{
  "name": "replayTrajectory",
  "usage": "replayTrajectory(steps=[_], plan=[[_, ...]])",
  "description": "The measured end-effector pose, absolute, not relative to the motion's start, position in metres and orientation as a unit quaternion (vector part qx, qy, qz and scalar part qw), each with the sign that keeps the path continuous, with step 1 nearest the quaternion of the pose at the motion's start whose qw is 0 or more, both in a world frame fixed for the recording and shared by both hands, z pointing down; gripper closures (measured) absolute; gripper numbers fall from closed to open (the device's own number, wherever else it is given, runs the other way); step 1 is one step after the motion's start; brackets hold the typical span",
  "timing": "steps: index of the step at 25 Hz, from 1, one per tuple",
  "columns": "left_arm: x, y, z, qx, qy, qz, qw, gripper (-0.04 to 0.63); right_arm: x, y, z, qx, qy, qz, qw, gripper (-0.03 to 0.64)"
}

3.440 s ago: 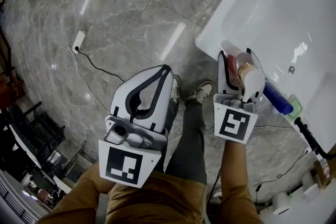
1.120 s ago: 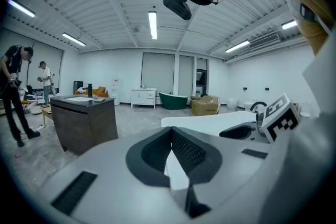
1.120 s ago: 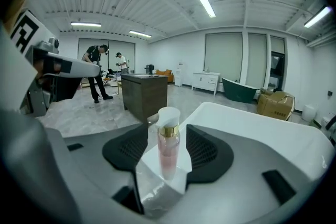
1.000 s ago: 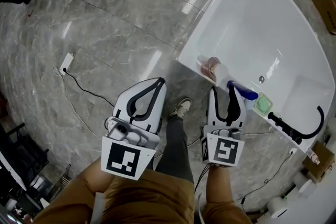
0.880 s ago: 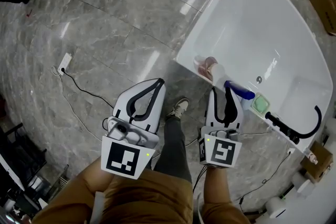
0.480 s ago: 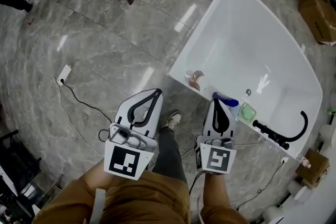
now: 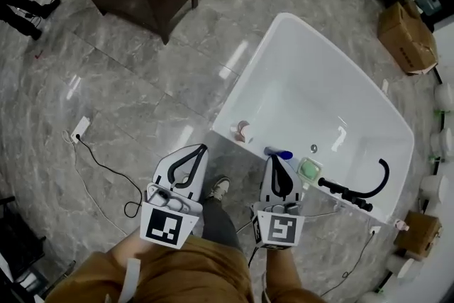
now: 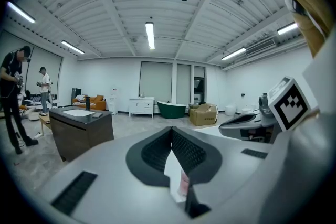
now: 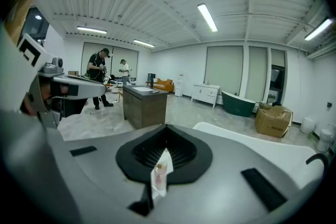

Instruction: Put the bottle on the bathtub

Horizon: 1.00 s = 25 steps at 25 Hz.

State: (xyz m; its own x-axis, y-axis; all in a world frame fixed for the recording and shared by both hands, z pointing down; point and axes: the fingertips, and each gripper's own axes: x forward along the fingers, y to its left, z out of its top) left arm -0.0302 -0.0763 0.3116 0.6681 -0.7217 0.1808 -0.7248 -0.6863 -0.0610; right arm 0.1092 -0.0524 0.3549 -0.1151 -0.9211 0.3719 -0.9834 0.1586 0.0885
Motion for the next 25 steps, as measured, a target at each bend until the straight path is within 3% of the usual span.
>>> replayTrajectory(steps=[12, 25], plan=[[-0.015, -0.056, 0.249, 0.917, -0.393, 0.061, -0.035, 0.589, 0.137, -0.035, 0.275, 0.668, -0.73, 0.062, 0.129, 0.614], [-0.007, -0.033, 0.205, 0.915, -0.404, 0.009, 0.014, 0.589, 0.142, -0.018, 0.2, 0.671, -0.736, 0.019, 0.084, 0.613]])
